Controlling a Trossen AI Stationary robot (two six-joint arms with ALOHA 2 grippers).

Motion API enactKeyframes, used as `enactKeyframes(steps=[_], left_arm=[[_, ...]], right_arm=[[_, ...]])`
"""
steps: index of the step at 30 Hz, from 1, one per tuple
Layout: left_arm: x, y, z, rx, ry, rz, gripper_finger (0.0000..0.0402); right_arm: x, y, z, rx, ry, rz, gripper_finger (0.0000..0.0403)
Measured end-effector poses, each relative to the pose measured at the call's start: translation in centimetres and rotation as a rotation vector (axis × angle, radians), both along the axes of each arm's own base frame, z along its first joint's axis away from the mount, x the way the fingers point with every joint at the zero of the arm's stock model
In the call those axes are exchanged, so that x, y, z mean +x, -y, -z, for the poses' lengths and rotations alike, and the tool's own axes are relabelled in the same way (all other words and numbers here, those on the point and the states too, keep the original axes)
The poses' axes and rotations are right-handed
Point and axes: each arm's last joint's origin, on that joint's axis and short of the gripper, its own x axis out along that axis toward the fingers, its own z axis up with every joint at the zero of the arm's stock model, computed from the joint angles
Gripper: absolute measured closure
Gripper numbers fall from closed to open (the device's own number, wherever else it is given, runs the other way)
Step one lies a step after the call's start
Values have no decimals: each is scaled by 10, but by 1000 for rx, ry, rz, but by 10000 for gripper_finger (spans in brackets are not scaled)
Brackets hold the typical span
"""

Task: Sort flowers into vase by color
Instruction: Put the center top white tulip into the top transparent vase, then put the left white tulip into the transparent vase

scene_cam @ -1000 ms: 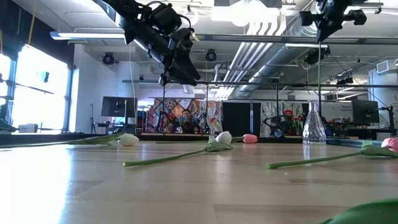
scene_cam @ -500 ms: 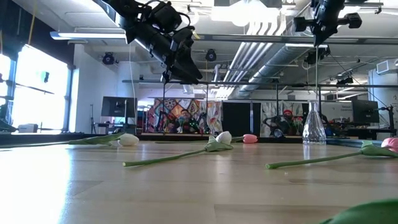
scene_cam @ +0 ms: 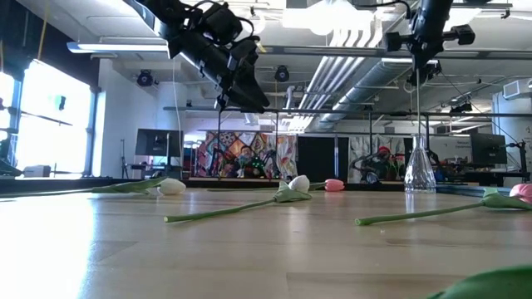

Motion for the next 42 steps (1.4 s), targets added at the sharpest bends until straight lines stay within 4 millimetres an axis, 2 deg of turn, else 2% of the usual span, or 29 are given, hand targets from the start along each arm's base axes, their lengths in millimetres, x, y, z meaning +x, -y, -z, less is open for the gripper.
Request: enactKeyframes(steps=[6, 13, 17, 23, 27, 33, 37, 42], left_arm=[[-1, -1, 0, 0, 0, -4, 291], [-1, -1, 0, -1, -1, -4, 291], [-1, -1, 1, -4, -8, -4, 291], [-1, -1, 1, -7, -14, -4, 291], [-2, -3, 1, -3, -19, -17, 291], [-13, -10, 1, -42, -54, -31, 291], [-23, -10, -3, -64, -95, -45, 291], [-34, -4, -9, -118, -143, -68, 291]], right_arm=[[10, 9, 12, 37, -42, 31, 403], [24, 22, 32, 129, 10, 68, 397], [23, 21, 38, 170, 13, 111, 362], [19, 16, 36, 185, 22, 116, 277], [13, 10, 28, 169, 50, 101, 222], [3, -6, -6, 170, 195, -59, 167], [1, -17, -27, 226, 290, -288, 156], [6, -29, -43, 326, 433, -576, 155]])
